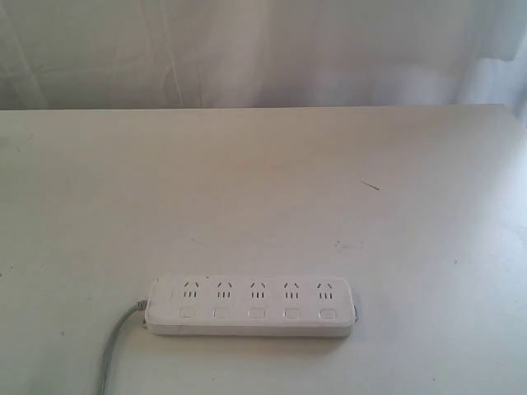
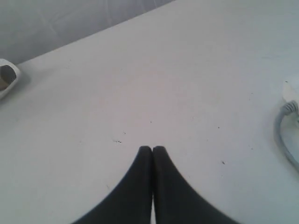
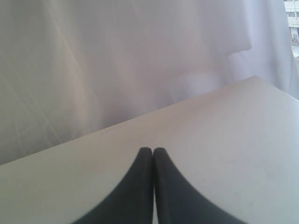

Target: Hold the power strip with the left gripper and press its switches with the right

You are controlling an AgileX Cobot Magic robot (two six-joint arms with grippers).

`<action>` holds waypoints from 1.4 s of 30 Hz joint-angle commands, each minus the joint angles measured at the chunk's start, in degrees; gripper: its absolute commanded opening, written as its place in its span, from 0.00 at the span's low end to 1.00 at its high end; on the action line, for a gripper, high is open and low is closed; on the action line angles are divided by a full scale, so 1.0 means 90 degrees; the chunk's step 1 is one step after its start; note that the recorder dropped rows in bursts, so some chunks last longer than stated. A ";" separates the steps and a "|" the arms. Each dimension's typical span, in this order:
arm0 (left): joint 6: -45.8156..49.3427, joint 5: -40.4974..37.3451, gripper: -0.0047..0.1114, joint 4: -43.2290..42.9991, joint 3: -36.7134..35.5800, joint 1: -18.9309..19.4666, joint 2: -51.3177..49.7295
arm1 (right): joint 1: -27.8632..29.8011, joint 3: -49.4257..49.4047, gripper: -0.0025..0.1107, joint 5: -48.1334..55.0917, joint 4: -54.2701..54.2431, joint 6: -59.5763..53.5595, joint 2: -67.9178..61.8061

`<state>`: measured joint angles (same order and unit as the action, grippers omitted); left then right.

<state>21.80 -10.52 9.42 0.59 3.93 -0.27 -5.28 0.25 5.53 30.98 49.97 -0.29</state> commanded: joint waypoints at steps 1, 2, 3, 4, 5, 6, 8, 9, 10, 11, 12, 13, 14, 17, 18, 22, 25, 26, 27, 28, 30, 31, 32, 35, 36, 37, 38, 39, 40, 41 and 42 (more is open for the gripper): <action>-0.0159 -0.0740 0.04 0.0079 -0.0021 0.0003 0.0030 | 0.0015 -0.0028 0.02 -0.0041 0.0041 -0.0053 0.0032; -0.0159 -0.0968 0.04 0.0079 -0.0021 0.0003 0.0030 | 0.0015 -0.0028 0.02 -0.0041 0.0041 -0.0053 0.0032; -0.0159 -0.1120 0.04 0.0079 -0.0021 0.0003 0.0030 | 0.0015 -0.0028 0.02 -0.0041 0.0041 -0.0053 0.0032; -0.0159 -0.1268 0.04 0.0079 -0.0021 0.0003 0.0030 | 0.0015 -0.0028 0.02 -0.0041 0.0041 -0.0053 0.0032; -0.0159 -0.1376 0.04 0.0079 -0.0021 0.0003 0.0030 | 0.0015 -0.0028 0.02 -0.0041 0.0041 -0.0053 0.0032; -0.0112 -0.1377 0.04 0.0079 -0.0021 0.0003 0.0030 | 0.0015 -0.0028 0.02 -0.0041 0.0041 -0.0053 0.0032; -0.0111 -0.1337 0.04 0.0079 -0.0048 0.0003 0.0030 | 0.0015 -0.0028 0.02 -0.0041 0.0041 -0.0053 0.0032; -0.0111 -0.1310 0.04 0.0079 -0.0066 0.0003 0.0030 | 0.0015 -0.0028 0.02 -0.0041 0.0041 -0.0053 0.0032; -0.0111 -0.1296 0.04 0.0079 -0.0066 0.0003 0.0030 | 0.0015 -0.0028 0.02 -0.0041 0.0041 -0.0053 0.0032; -0.0111 -0.1296 0.04 0.0079 -0.0066 0.0003 0.0030 | 0.0015 -0.0028 0.02 -0.0041 0.0041 -0.0053 0.0032; -0.0111 -0.1296 0.04 0.0079 -0.0066 0.0003 0.0030 | 0.0015 -0.0028 0.02 -0.0041 0.0041 -0.0053 0.0032; -0.0111 -0.1296 0.04 0.0079 -0.0066 0.0003 0.0030 | 0.0015 -0.0028 0.02 -0.0041 0.0041 -0.0053 0.0032; -0.0111 -0.1296 0.04 0.0079 -0.0066 0.0003 0.0030 | 0.0015 -0.0028 0.02 -0.0041 0.0041 -0.0053 0.0032; -0.0111 -0.1294 0.04 0.0067 -0.0066 0.0003 0.0030 | 0.0015 -0.0028 0.02 -0.0041 0.0041 -0.0053 0.0032; -0.0111 -0.1294 0.04 0.0067 -0.0066 0.0003 0.0030 | 0.0015 -0.0028 0.02 -0.0041 0.0041 -0.0053 0.0032; -0.0111 -0.1294 0.04 0.0100 -0.0066 0.0003 0.0030 | 0.0015 -0.0028 0.02 -0.0041 0.0041 -0.0053 0.0032; -0.0111 -0.1247 0.04 0.0407 -0.0066 0.0003 0.0030 | 0.0015 -0.0028 0.02 -0.0041 0.0041 -0.0053 0.0032; -0.0111 -0.1204 0.04 0.0557 -0.0066 0.0003 0.0030 | 0.0015 -0.0028 0.02 -0.0041 0.0041 -0.0053 0.0032; -0.0111 -0.1191 0.04 0.0731 -0.0066 0.0003 0.0030 | 0.0015 -0.0028 0.02 -0.0041 0.0041 -0.0053 0.0032; -0.0111 -0.1178 0.04 0.0839 -0.0066 0.0003 0.0030 | 0.0015 -0.0028 0.02 -0.0041 0.0041 -0.0053 0.0032; -0.0111 -0.1178 0.04 0.0945 -0.0066 0.0003 0.0030 | 0.0015 -0.0028 0.02 -0.0041 0.0041 -0.0053 0.0032; -0.0111 -0.1166 0.04 0.0945 -0.0066 0.0003 0.0030 | 0.0015 -0.0028 0.02 -0.0041 0.0041 -0.0053 0.0032; -0.0111 -0.1149 0.04 0.0945 -0.0066 0.0003 0.0030 | 0.0015 -0.0028 0.02 -0.0041 0.0041 -0.0053 0.0032; -0.0111 -0.1152 0.04 0.0990 -0.0066 0.0003 0.0030 | 0.0015 -0.0028 0.02 -0.0041 0.0041 -0.0053 0.0032; -0.0111 -0.1152 0.04 0.1088 -0.0066 0.0003 0.0030 | 0.0015 -0.0028 0.02 -0.0041 0.0041 -0.0053 0.0032; -0.0111 -0.1152 0.04 0.1259 -0.0066 0.0003 0.0030 | 0.0015 -0.0028 0.02 -0.0041 0.0041 -0.0053 0.0032; -0.0111 -0.1166 0.04 0.1467 -0.0066 0.0003 0.0030 | 0.0015 -0.0028 0.02 -0.0041 0.0041 -0.0053 0.0032; -0.0111 -0.1166 0.04 0.1616 -0.0066 0.0003 0.0030 | 0.0015 -0.0028 0.02 -0.0041 0.0041 -0.0053 0.0032; -0.0111 -0.1182 0.04 0.1727 -0.0066 0.0003 0.0030 | 0.0015 -0.0028 0.02 -0.0041 0.0041 -0.0053 0.0032; -0.0111 -0.1193 0.04 0.1757 -0.0066 0.0003 0.0030 | 0.0015 -0.0028 0.02 -0.0041 0.0041 -0.0053 0.0032; -0.0111 -0.1193 0.04 0.1757 -0.0066 0.0003 0.0030 | 0.0015 -0.0028 0.02 -0.0041 0.0041 -0.0053 0.0032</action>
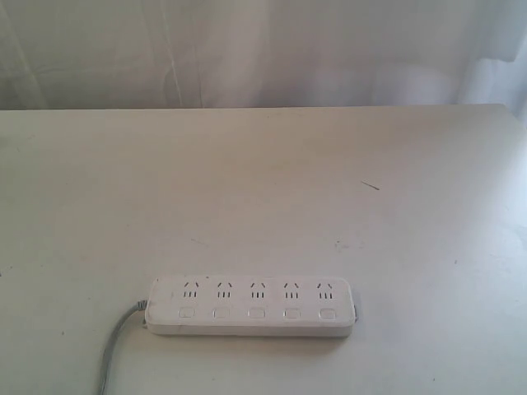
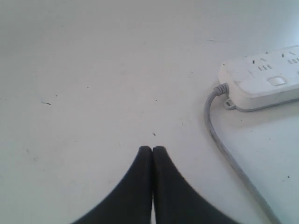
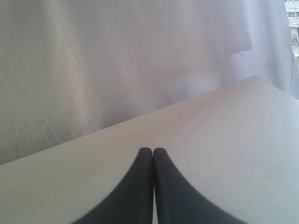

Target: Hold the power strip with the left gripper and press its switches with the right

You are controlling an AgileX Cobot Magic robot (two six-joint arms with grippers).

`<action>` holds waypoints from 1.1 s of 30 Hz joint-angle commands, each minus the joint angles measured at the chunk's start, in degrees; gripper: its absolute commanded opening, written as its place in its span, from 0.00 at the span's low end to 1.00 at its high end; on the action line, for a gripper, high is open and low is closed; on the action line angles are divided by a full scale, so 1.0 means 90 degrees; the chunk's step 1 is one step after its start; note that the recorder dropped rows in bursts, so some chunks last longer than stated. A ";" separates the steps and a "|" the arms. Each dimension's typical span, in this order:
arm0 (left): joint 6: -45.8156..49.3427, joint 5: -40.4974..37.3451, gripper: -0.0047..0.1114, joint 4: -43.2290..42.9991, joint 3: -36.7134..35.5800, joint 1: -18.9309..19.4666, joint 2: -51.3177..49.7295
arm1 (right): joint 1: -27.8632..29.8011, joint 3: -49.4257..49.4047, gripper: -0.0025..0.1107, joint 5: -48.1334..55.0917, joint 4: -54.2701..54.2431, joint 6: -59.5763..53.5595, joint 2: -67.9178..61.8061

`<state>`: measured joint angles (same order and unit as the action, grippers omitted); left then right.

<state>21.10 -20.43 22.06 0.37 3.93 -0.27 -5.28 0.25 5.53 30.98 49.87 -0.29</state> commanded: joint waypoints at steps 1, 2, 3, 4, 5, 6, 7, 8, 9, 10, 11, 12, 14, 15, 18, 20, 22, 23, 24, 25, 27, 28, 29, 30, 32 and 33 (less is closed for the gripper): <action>-0.0034 -0.0092 0.04 0.0336 -0.0041 0.0003 0.0030 | 0.0015 -0.0028 0.02 -0.0041 0.0041 -0.0041 0.0032; -0.0034 -0.0092 0.04 0.0336 -0.0041 0.0003 0.0030 | 0.0015 -0.0028 0.02 -0.0041 0.0041 -0.0041 0.0032; -0.0034 -0.0078 0.04 0.0336 -0.0041 0.0003 0.0030 | 0.0015 -0.0028 0.02 -0.0041 0.0041 -0.0041 0.0032; -0.0034 -0.0078 0.04 0.0336 -0.0041 0.0003 0.0030 | 0.0015 -0.0028 0.02 -0.0041 0.0041 -0.0041 0.0032; -0.0034 -0.0078 0.04 0.0336 -0.0041 0.0003 0.0030 | 0.0015 -0.0028 0.02 -0.0041 0.0041 -0.0041 0.0032; -0.0034 -0.0078 0.04 0.0336 -0.0041 0.0003 0.0030 | 0.0015 -0.0028 0.02 -0.0041 0.0041 -0.0041 0.0032; -0.0034 -0.0078 0.04 0.0336 -0.0041 0.0003 0.0030 | 0.0015 -0.0028 0.02 -0.0041 0.0041 -0.0041 0.0032; -0.0034 -0.0078 0.04 0.0336 -0.0041 0.0003 0.0030 | 0.0015 -0.0028 0.02 -0.0041 0.0041 -0.0041 0.0032; -0.0034 -0.0078 0.04 0.0336 -0.0041 0.0003 0.0030 | 0.0015 -0.0028 0.02 -0.0041 0.0041 -0.0041 0.0032; -0.0034 -0.0078 0.04 0.0336 -0.0041 0.0003 0.0030 | 0.0015 -0.0028 0.02 -0.0041 0.0041 -0.0041 0.0032; -0.0034 -0.0078 0.04 0.0336 -0.0041 0.0003 0.0030 | 0.0015 -0.0028 0.02 -0.0041 0.0041 -0.0041 0.0032; -0.0034 -0.0078 0.04 0.0336 -0.0041 0.0003 0.0030 | 0.0015 -0.0028 0.02 -0.0041 0.0041 -0.0041 0.0032; -0.0034 -0.0078 0.04 0.0336 -0.0041 0.0003 0.0030 | 0.0015 -0.0028 0.02 -0.0041 0.0041 -0.0041 0.0032; -0.0034 -0.0078 0.04 0.0336 -0.0041 0.0003 0.0030 | 0.0015 -0.0028 0.02 -0.0041 0.0041 -0.0041 0.0032; -0.0034 -0.0078 0.04 0.0336 -0.0041 0.0003 0.0030 | 0.0015 -0.0028 0.02 -0.0041 0.0041 -0.0041 0.0032; -0.0034 -0.0078 0.04 0.0336 -0.0041 0.0003 0.0030 | 0.0015 -0.0028 0.02 -0.0041 0.0041 -0.0041 0.0032; -0.0034 -0.0078 0.04 0.0336 -0.0041 0.0003 0.0030 | 0.0015 -0.0028 0.02 -0.0044 0.0041 -0.0052 0.0032; -0.0034 -0.0078 0.04 0.0336 -0.0041 0.0003 0.0030 | 0.0015 -0.0028 0.02 0.0084 0.0127 -0.0296 0.0032; -0.0034 -0.0078 0.04 0.0336 -0.0041 0.0003 0.0030 | 0.0015 -0.0028 0.02 0.0134 0.0127 -0.0470 0.0032; -0.0034 -0.0078 0.04 0.0336 -0.0041 0.0003 0.0030 | 0.0015 -0.0028 0.02 0.0211 0.0127 -0.1005 0.0032; -0.0034 -0.0078 0.04 0.0336 -0.0041 0.0003 0.0030 | 0.0015 -0.0028 0.02 0.0411 0.0024 -0.1821 0.0032; -0.0034 -0.0078 0.04 0.0336 -0.0041 0.0003 0.0030 | 0.0015 -0.0028 0.02 0.0565 -0.0169 -0.2266 0.0032; -0.0034 -0.0078 0.04 0.0336 -0.0041 0.0003 0.0030 | 0.0015 -0.0028 0.02 0.0863 -0.0711 -0.3467 0.0032; -0.0034 -0.0078 0.04 0.0336 -0.0041 0.0003 0.0030 | 0.0015 -0.0028 0.02 0.1028 -0.1129 -0.4209 0.0032; -0.0034 -0.0078 0.04 0.0336 -0.0041 0.0003 0.0030 | 0.0015 -0.0028 0.02 0.1435 -0.3124 -0.6971 0.0032; -0.0034 -0.0078 0.04 0.0336 -0.0041 0.0003 0.0030 | 0.0015 -0.0028 0.02 0.1435 -0.3691 -0.7506 0.0032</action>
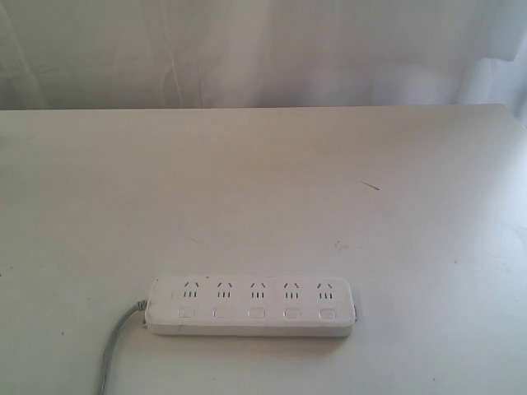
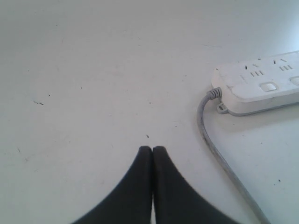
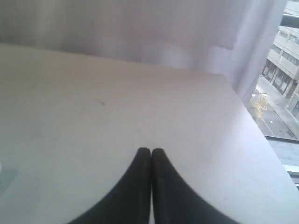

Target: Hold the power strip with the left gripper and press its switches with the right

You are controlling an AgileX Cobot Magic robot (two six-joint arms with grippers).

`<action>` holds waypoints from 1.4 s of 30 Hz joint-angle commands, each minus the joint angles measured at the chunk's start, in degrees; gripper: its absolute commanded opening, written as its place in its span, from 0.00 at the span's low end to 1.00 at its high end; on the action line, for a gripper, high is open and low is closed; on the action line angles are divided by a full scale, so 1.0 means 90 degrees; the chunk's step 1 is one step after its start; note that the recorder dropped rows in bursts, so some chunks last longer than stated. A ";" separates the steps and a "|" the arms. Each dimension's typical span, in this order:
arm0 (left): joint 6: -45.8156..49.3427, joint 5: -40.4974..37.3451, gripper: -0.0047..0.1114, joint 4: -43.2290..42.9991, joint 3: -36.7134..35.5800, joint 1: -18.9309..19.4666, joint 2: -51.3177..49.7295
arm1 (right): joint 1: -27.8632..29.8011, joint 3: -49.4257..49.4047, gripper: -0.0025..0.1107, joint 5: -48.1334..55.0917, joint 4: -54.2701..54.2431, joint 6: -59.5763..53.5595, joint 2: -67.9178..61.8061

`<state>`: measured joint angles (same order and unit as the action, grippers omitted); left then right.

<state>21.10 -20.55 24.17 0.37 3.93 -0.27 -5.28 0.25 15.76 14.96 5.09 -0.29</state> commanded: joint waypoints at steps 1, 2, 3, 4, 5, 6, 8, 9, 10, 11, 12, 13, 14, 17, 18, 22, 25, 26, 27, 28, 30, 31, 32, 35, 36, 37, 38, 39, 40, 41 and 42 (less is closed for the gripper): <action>-0.0034 -0.0065 0.04 0.0102 -0.0041 0.0003 0.0030 | 0.0015 -0.0028 0.02 0.0297 -0.2405 -0.2944 0.0032; -0.0034 -0.0065 0.04 0.0102 -0.0041 0.0003 0.0030 | 0.0015 -0.0028 0.02 0.0332 -0.2446 -0.2843 0.0032; -0.0034 -0.0065 0.04 0.0102 -0.0041 0.0003 0.0030 | 0.0015 -0.0028 0.02 0.0409 -0.2446 -0.2645 0.0032; -0.0034 -0.0065 0.04 0.0102 -0.0041 0.0003 0.0030 | 0.0015 -0.0028 0.02 0.0423 -0.2446 -0.2417 0.0032; -0.0034 -0.0065 0.04 0.0102 -0.0041 0.0003 0.0030 | 0.0015 -0.0028 0.02 0.0423 -0.2446 -0.2169 0.0032; -0.0034 -0.0065 0.04 0.0102 -0.0041 0.0003 0.0030 | 0.0015 -0.0028 0.02 0.0436 -0.2446 -0.2000 0.0032; -0.0034 -0.0065 0.04 0.0102 -0.0041 0.0003 0.0030 | 0.0015 -0.0028 0.02 0.0508 -0.2530 -0.1995 0.0032; -0.0034 -0.0065 0.04 0.0102 -0.0041 0.0003 0.0030 | 0.0015 -0.0028 0.02 0.0508 -0.2530 -0.2008 0.0032; -0.0034 -0.0065 0.04 0.0102 -0.0041 0.0003 0.0030 | 0.0015 -0.0028 0.02 0.0508 -0.2530 -0.2008 0.0032; -0.0034 -0.0065 0.04 0.0102 -0.0041 0.0003 0.0030 | 0.0015 -0.0028 0.02 0.0508 -0.2530 -0.2008 0.0032; -0.0034 -0.0065 0.04 0.0102 -0.0041 0.0003 0.0030 | 0.0015 -0.0028 0.02 0.0508 -0.2530 -0.1995 0.0032; -0.0034 -0.0065 0.04 0.0102 -0.0041 0.0003 0.0030 | 0.0015 -0.0028 0.02 0.0508 -0.2530 -0.1995 0.0032; -0.0034 -0.0065 0.04 0.0102 -0.0041 0.0003 0.0030 | 0.0015 -0.0028 0.02 0.0508 -0.2530 -0.1995 0.0032; -0.0034 -0.0065 0.04 0.0102 -0.0041 0.0003 0.0030 | 0.0015 -0.0028 0.02 0.0508 -0.2530 -0.1995 0.0032; -0.0034 -0.0065 0.04 0.0102 -0.0041 0.0003 0.0030 | 0.0015 -0.0028 0.02 0.0508 -0.2530 -0.1995 0.0032; -0.0034 -0.0065 0.04 0.0102 -0.0041 0.0003 0.0030 | 0.0015 -0.0028 0.02 0.0508 -0.2530 -0.1995 0.0032; -0.0034 -0.0065 0.04 0.0102 -0.0041 0.0003 0.0030 | 0.0015 -0.0028 0.02 0.0508 -0.2530 -0.1995 0.0032; -0.0034 -0.0065 0.04 0.0102 -0.0041 0.0003 0.0030 | 0.0015 -0.0028 0.02 0.0508 -0.2530 -0.1995 0.0032; -0.0034 -0.0065 0.04 0.0102 -0.0041 0.0003 0.0030 | 0.0015 -0.0028 0.02 0.0508 -0.2530 -0.1995 0.0032; -0.0034 -0.0065 0.04 0.0102 -0.0041 0.0003 0.0030 | 0.0015 -0.0028 0.02 0.0508 -0.2530 -0.1995 0.0032; -0.0034 -0.0065 0.04 0.0102 -0.0041 0.0003 0.0030 | 0.0015 -0.0028 0.02 0.0508 -0.2530 -0.1995 0.0032; -0.0034 -0.0065 0.04 0.0102 -0.0041 0.0003 0.0030 | 0.0015 -0.0028 0.02 0.0508 -0.2530 -0.1995 0.0032; -0.0034 -0.0065 0.04 0.0102 -0.0041 0.0003 0.0030 | 0.0015 -0.0028 0.02 0.0508 -0.2530 -0.1995 0.0032; -0.0034 -0.0065 0.04 0.0102 -0.0041 0.0003 0.0030 | 0.0015 -0.0028 0.02 0.0508 -0.2530 -0.1995 0.0032; -0.0034 -0.0065 0.04 0.0102 -0.0041 0.0003 0.0030 | 0.0015 -0.0028 0.02 0.0508 -0.2530 -0.1995 0.0032; -0.0034 -0.0065 0.04 0.0102 -0.0041 0.0003 0.0030 | 0.0015 -0.0028 0.02 0.0508 -0.2530 -0.1995 0.0032; -0.0034 -0.0065 0.04 0.0102 -0.0041 0.0003 0.0030 | 0.0015 -0.0028 0.02 0.0508 -0.2530 -0.1995 0.0032; -0.0034 -0.0065 0.04 0.0102 -0.0041 0.0003 0.0030 | 0.0015 -0.0028 0.02 0.0508 -0.2530 -0.1995 0.0032; -0.0034 -0.0065 0.04 0.0102 -0.0041 0.0003 0.0030 | 0.0015 -0.0028 0.02 0.0508 -0.2530 -0.1995 0.0032; -0.0034 -0.0065 0.04 0.0102 -0.0041 0.0003 0.0030 | 0.0015 -0.0028 0.02 0.0508 -0.2530 -0.1995 0.0032; -0.0034 -0.0065 0.04 0.0102 -0.0041 0.0003 0.0030 | 0.0015 -0.0028 0.02 0.0508 -0.2530 -0.1995 0.0032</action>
